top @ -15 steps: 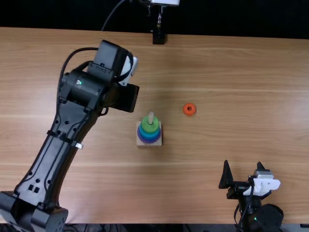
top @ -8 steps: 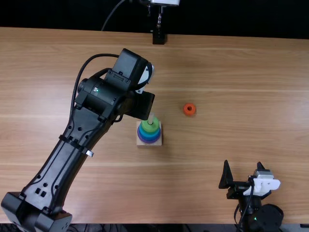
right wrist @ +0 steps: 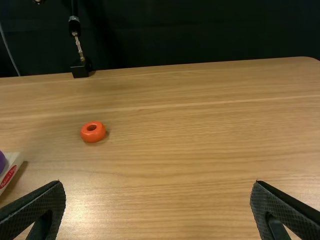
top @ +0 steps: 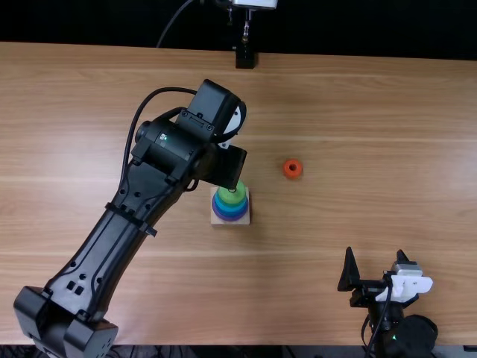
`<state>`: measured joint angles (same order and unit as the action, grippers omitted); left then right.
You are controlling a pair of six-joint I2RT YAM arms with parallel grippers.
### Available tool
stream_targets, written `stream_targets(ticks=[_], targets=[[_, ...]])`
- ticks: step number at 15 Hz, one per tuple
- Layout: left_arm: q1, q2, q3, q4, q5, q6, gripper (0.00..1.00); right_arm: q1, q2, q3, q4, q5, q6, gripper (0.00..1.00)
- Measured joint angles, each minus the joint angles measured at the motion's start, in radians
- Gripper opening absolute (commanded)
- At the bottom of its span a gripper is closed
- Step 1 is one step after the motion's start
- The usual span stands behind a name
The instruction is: Build the Hanoi tower: stack the rings onto the peg from bottom to top in this color order: purple, dark blue, light blue, dark green, light green, yellow, orange.
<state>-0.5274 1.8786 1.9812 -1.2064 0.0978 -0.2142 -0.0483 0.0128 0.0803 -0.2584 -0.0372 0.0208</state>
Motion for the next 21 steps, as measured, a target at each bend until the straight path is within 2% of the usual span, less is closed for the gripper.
stream_targets(ticks=[5,17,18,19,20,21], targets=[[-0.03,0.026,0.0,0.001,0.004,0.0,0.0,0.0,0.0,0.0,0.0,0.0,0.0,1.0],[-0.036,0.072,-0.023,0.003,0.008,0.0,0.0,0.0,0.0,0.0,0.0,0.0,-0.001,1.0],[-0.037,0.072,-0.047,0.008,0.008,0.0,0.3,0.0,0.0,0.0,0.0,0.0,0.0,1.0],[-0.037,0.072,-0.063,0.005,0.008,-0.001,0.72,0.0,0.0,0.0,0.0,0.0,0.0,1.0],[-0.036,0.072,-0.066,0.003,0.008,0.0,1.0,0.0,0.0,0.0,0.0,0.0,0.0,1.0],[-0.036,0.072,-0.066,-0.005,0.008,0.0,1.0,0.0,0.0,0.0,0.0,0.0,-0.001,1.0]])
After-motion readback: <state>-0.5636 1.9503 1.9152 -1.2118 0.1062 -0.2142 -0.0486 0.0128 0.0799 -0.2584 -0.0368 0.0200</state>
